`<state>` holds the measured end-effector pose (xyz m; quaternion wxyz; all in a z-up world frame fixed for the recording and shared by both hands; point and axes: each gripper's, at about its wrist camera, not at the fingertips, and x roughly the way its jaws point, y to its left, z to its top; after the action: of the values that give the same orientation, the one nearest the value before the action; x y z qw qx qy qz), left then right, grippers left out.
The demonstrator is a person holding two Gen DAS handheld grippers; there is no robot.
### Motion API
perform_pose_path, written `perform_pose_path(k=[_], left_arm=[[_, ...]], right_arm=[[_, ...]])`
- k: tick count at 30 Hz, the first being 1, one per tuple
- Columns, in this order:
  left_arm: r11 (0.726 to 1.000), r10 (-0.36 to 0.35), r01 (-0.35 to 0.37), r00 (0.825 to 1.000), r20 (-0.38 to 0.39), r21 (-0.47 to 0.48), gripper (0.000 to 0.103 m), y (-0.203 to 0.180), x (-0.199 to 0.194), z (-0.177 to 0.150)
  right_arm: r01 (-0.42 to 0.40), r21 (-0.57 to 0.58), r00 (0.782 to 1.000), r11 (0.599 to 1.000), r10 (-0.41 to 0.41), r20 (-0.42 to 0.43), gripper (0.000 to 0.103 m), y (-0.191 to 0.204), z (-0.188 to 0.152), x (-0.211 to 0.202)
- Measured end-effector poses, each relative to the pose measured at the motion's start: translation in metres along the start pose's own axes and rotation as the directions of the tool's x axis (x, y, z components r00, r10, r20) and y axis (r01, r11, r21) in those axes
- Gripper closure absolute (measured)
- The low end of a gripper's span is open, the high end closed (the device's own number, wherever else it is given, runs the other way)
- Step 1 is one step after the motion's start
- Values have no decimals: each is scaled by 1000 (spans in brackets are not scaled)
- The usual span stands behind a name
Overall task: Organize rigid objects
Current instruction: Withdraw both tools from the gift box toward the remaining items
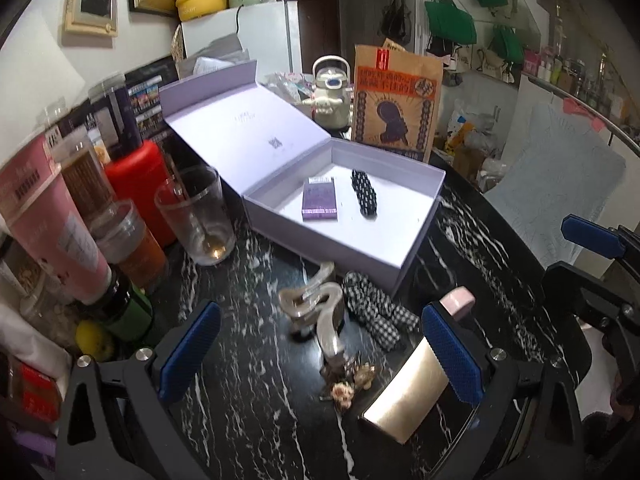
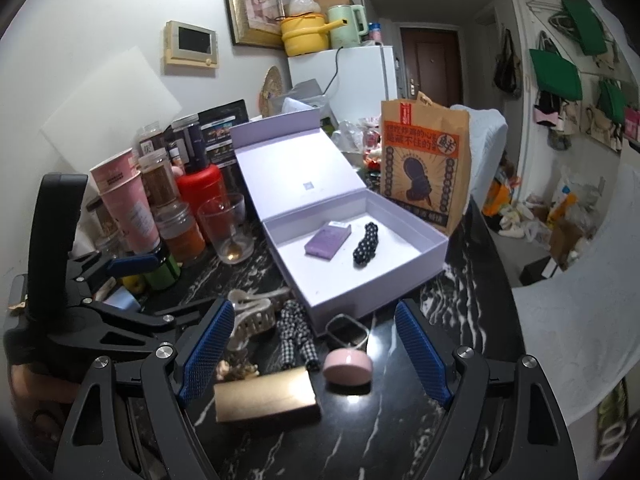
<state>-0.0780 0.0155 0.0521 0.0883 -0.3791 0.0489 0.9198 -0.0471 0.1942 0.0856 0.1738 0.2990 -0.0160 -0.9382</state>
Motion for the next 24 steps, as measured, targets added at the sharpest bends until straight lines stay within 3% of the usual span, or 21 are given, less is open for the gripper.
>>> perform_pose_path(k=[4,24], left_arm=[[999,-38,37,999,-13,-37,1,7,5,-12],[994,-89,81,989,-122,-71,1,19,53,-57]], right_arm=[[-12,22,1000,1000,13,-17,19,-1,-13,5],[-29,112,991,993,44,-130,19,-18,-63,45]])
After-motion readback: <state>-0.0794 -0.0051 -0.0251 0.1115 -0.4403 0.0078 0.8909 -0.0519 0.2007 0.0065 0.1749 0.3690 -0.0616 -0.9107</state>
